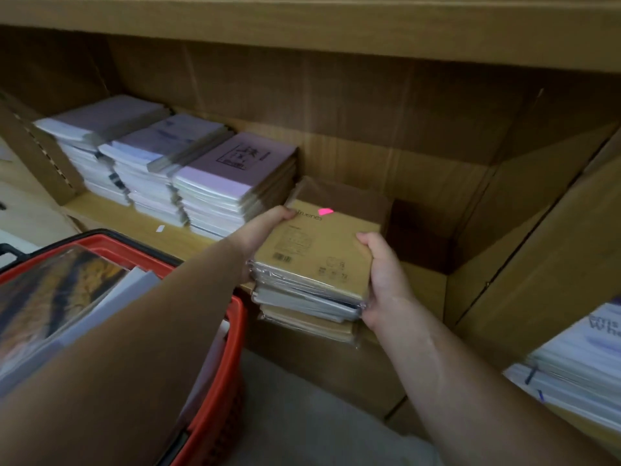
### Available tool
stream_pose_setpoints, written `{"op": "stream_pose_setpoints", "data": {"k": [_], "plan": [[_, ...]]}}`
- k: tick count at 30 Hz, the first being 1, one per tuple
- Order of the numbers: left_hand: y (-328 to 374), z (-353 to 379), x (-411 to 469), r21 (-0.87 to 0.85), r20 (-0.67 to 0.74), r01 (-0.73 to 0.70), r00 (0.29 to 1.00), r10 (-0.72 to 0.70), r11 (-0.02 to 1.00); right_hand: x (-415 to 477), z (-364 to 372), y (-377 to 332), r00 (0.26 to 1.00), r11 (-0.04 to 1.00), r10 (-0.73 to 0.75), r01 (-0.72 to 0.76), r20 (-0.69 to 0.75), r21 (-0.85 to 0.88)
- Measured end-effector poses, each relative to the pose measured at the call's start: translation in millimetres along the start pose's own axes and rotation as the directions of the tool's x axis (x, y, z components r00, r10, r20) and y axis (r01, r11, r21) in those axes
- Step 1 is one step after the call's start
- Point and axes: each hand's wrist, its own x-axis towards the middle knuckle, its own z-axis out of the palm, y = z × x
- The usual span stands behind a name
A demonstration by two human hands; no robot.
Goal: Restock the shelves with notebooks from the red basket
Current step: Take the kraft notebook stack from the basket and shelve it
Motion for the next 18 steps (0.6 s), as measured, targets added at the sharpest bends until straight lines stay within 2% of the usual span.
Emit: {"op": "stream_pose_setpoints", "data": {"k": [5, 10, 14, 18], "plan": [[-9, -6, -12, -0.053, -0.221, -0.037, 0.975, 0.025, 0.998, -15, -4, 2, 0.997, 0.995, -0.05, 0.055, 0.051, -0.087], [-48, 11, -44, -0.232, -0.439, -0.13, 0.898, 0.016, 0.964, -32, -13, 17, 0.95, 0.939, -0.262, 0.292, 0.17, -0.182], [-85, 50, -54, -0.398, -0.461, -0.143, 0.885, -0.063, 0.906, -27, -13, 29, 0.924, 0.925, -0.325, 0.355, 0.199, -0.136], [-89, 61, -39, -0.416, -0.479, -0.227, 0.878, 0.0, 0.88, -22, -14, 33, 0.9, 0.917, -0.351, 0.386, 0.259, -0.099]]}}
